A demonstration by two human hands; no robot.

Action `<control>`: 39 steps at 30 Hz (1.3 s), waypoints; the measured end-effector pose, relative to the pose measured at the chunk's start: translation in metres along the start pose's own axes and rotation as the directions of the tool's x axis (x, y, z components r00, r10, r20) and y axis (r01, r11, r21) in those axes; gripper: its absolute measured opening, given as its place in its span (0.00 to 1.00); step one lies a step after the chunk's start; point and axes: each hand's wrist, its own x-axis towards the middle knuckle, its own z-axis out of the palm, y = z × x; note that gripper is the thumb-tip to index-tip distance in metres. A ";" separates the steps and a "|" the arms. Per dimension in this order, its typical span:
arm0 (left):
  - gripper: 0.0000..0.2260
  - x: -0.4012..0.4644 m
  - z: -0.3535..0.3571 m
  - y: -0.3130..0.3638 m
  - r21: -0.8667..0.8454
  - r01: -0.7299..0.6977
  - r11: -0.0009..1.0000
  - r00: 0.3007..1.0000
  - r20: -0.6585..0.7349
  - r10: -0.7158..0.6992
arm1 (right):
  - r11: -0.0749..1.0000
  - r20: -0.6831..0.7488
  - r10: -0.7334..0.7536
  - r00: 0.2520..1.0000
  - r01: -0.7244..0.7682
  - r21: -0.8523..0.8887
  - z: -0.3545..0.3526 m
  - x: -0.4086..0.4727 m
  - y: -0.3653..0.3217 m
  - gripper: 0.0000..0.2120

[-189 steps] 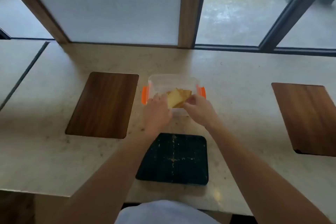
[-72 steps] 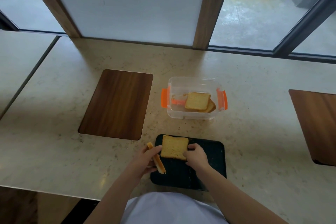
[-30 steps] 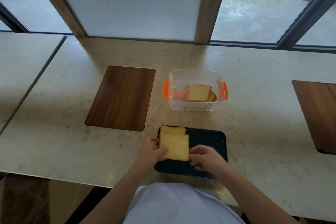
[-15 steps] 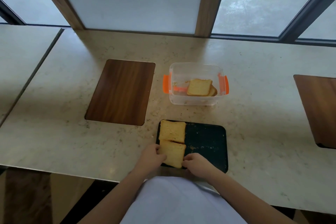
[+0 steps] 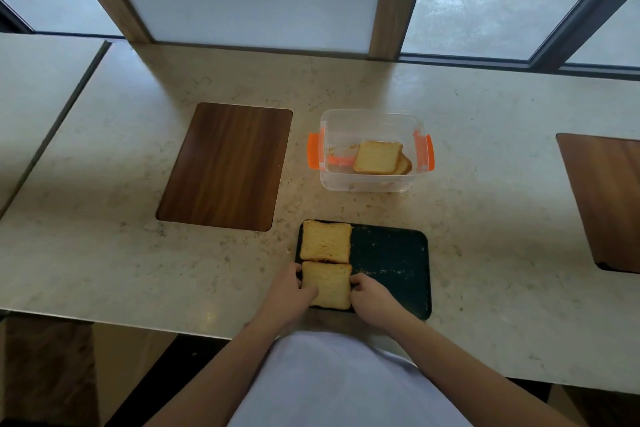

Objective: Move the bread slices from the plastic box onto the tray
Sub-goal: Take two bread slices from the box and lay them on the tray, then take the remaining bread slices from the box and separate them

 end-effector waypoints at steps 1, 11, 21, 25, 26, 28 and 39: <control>0.26 0.000 0.000 -0.001 -0.001 -0.001 1.000 1.000 0.003 0.001 | 1.000 0.003 0.002 1.000 -0.002 0.007 0.001 0.001 0.000 0.21; 0.22 -0.006 -0.009 -0.002 0.127 -0.039 0.991 0.999 -0.015 0.041 | 0.999 0.015 -0.002 1.000 0.002 0.050 0.010 0.007 -0.004 0.22; 0.19 -0.003 -0.020 0.023 0.421 -0.109 0.900 0.994 0.039 0.103 | 0.998 0.033 0.033 0.999 -0.034 0.056 -0.004 0.009 -0.004 0.28; 0.09 0.001 -0.039 0.065 0.636 -0.232 0.736 0.966 0.061 0.251 | 1.000 -0.040 -0.010 0.999 0.009 -0.022 -0.034 0.008 -0.025 0.25; 0.08 0.003 -0.043 0.079 0.619 -0.270 0.737 0.948 0.038 0.315 | 0.999 -0.064 -0.030 0.997 0.028 -0.041 -0.045 0.008 -0.034 0.23; 0.06 0.009 -0.051 0.110 0.543 -0.350 0.764 0.897 -0.040 0.440 | 0.995 -0.120 -0.092 0.989 0.088 -0.043 -0.070 0.006 -0.053 0.20; 0.06 0.097 -0.036 0.246 -0.098 -0.283 0.954 0.957 -0.090 0.274 | 0.970 -0.413 -0.199 0.889 0.240 0.050 -0.189 0.046 -0.147 0.16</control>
